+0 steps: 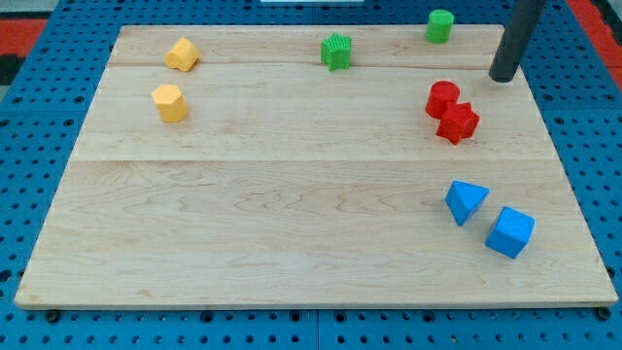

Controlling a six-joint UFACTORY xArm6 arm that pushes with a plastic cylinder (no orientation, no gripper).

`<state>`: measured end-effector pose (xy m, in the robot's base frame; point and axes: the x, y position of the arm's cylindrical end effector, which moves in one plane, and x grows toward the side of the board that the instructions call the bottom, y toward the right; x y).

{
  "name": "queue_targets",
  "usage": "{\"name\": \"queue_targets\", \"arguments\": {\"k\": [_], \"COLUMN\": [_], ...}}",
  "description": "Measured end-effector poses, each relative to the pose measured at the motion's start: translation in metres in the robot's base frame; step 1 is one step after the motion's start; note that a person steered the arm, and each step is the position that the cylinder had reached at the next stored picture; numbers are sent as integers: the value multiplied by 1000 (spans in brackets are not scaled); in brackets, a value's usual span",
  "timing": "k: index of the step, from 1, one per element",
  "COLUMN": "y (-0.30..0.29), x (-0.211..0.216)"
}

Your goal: Separate red blocks from each other

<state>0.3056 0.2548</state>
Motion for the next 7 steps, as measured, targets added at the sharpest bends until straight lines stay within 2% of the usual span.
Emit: {"name": "queue_targets", "arguments": {"k": [2, 4, 6, 7], "y": [-5, -60, -76, -83], "x": [38, 78, 47, 59]}}
